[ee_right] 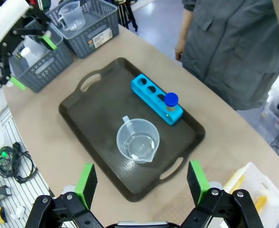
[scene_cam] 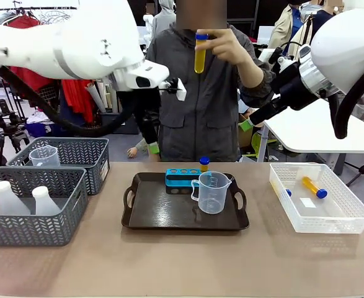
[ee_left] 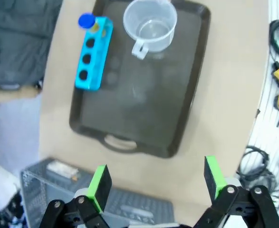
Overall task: Prepare the laboratory tools.
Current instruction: Pick up one Small flask and place it on the Handle tray.
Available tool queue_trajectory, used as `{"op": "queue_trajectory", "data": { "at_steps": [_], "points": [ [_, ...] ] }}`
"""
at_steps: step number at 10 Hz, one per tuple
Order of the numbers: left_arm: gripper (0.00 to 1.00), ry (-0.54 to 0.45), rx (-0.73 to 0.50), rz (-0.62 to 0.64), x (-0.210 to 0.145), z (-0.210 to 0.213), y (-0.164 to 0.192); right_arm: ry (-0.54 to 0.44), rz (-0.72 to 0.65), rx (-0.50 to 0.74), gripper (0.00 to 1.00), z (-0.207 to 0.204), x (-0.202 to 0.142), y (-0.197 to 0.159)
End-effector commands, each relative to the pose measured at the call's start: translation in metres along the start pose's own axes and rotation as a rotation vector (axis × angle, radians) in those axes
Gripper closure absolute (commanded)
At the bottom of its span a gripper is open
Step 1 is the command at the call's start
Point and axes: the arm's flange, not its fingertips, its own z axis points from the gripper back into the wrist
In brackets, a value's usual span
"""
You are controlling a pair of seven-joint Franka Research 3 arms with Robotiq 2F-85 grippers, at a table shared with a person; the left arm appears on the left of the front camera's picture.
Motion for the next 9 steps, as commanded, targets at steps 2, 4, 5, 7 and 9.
{"op": "queue_trajectory", "data": {
  "at_steps": [2,4,5,7,9],
  "points": [
    [0.00,0.064,0.027,0.263,-0.033,0.031,-0.006,-0.018,0.000,0.017,0.00,0.000,0.000,-0.001],
    [0.00,0.085,0.039,0.395,-0.070,0.048,-0.008,-0.018,0.000,0.017,0.00,0.000,0.000,-0.001],
    [0.00,0.112,0.046,0.467,-0.092,0.052,-0.007,-0.018,0.000,0.017,0.00,0.000,0.000,-0.001],
    [0.00,0.140,0.097,0.498,-0.122,0.054,-0.004,-0.018,0.000,0.017,0.00,0.000,0.000,-0.001],
    [0.00,0.105,0.127,0.431,-0.120,0.047,-0.001,-0.018,0.000,0.017,0.00,0.000,0.000,-0.001]
  ]
}}
